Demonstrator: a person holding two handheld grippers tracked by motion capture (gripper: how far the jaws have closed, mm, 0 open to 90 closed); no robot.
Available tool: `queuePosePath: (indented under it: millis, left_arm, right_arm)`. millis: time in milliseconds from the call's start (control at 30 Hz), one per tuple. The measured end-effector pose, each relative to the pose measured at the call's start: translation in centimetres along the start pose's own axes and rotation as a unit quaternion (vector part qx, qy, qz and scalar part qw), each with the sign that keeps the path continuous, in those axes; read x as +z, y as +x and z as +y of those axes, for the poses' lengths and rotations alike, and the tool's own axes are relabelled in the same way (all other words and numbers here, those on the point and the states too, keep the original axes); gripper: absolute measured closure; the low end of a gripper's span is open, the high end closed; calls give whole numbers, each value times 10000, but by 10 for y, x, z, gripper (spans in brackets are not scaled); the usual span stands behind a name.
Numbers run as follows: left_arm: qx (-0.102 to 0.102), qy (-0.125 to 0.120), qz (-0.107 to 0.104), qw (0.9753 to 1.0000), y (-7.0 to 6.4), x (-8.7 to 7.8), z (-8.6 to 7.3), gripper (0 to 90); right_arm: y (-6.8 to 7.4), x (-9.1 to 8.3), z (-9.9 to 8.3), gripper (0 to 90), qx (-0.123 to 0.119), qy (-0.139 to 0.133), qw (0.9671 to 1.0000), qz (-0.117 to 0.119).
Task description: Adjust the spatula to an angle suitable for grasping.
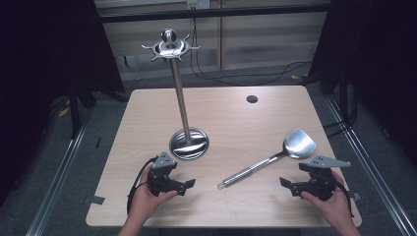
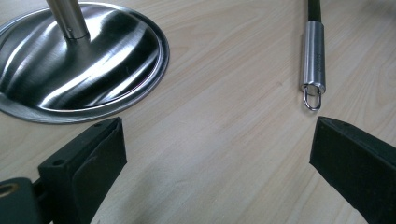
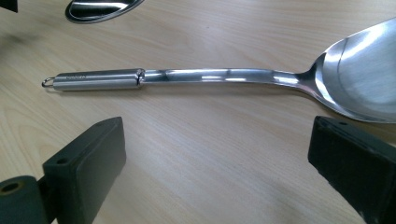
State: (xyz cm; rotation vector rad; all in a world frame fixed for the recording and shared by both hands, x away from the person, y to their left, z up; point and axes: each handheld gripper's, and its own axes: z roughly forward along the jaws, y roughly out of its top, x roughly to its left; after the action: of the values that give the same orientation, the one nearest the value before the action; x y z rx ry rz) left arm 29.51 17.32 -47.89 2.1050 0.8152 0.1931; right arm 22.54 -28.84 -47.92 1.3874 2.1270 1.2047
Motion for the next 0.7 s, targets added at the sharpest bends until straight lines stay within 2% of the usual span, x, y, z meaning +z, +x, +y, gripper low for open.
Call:
queuePosePath:
  millis: [100,267,433,467,533,567,667,700]
  left_arm:
    - [-36,-51,-39,10000,0,0,0,44]
    - [-24,-3,4,10000,1,-1,-1,47]
    - [-61,-33,38,10000,4,-2,-3,50]
    - [-51,-58,66,9999,5,-4,-4,51]
    - [-54,-79,60,9999,6,-5,-4,52]
    - [-118,-129,87,9998,6,-7,-5,53]
    - [-85,-139,141,9998,6,-9,-6,53]
    - [-85,-139,141,9998,6,-9,-6,53]
  right_arm:
    - [1,1,0,56,-47,-7,10000,-8]
    - [7,7,-1,87,-214,91,9997,-23]
    - [9,11,0,134,-277,148,9995,-22]
    - [10,13,1,185,-289,164,9994,27]
    - [11,13,2,221,-324,152,9994,40]
    - [12,15,4,300,-383,155,9991,79]
    - [16,17,6,434,-508,246,9983,135]
    - [16,17,6,434,-508,246,9983,135]
